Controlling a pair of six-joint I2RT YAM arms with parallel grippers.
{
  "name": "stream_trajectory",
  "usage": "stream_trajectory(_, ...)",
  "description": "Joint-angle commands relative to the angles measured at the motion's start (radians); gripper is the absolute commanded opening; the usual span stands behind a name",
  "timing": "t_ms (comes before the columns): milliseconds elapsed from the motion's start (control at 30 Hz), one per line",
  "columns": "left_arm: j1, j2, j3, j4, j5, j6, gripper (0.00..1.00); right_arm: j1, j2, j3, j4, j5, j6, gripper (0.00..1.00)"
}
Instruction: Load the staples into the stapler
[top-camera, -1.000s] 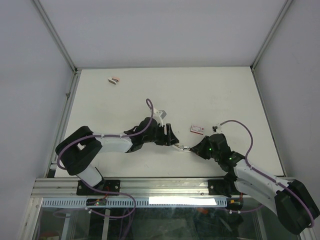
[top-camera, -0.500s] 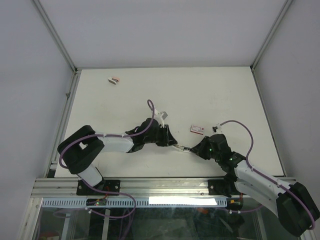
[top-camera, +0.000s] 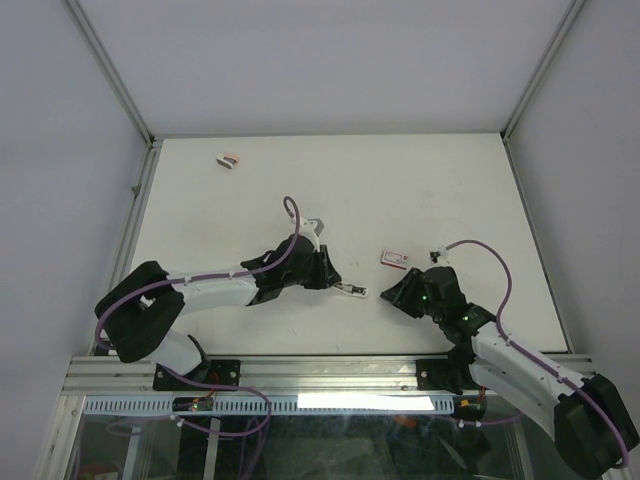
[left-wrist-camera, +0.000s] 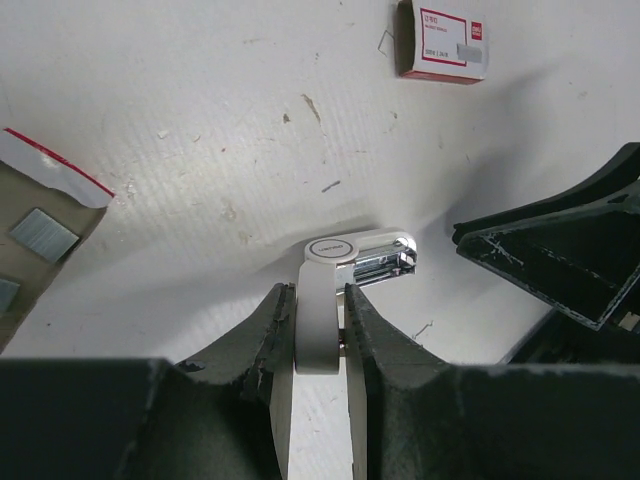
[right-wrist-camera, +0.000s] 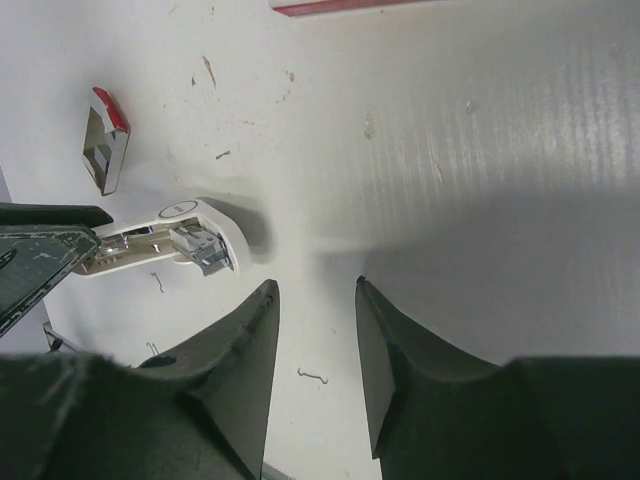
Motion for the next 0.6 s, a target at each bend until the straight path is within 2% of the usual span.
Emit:
stream_trajectory(0,-0.006,-0.057,0.034,-0.054,-0.074,0.036,0.14,-0.021,-0.029,0.041,-0.001,-0.007,-0.006,0.39)
stream_trajectory(300,-0.004,-0.074,0.034,-0.056,-0.075,0.032,0.58,-0.039,-0.043,0.042,-0.015,-0.018,-0.013,0.40)
stream_trajectory(567,-0.005,-0.161,0.026,-0.058,-0.119,0.060,0.81,-0.040,-0.073,0.064,-0.061,0.007,-0.053,0.43)
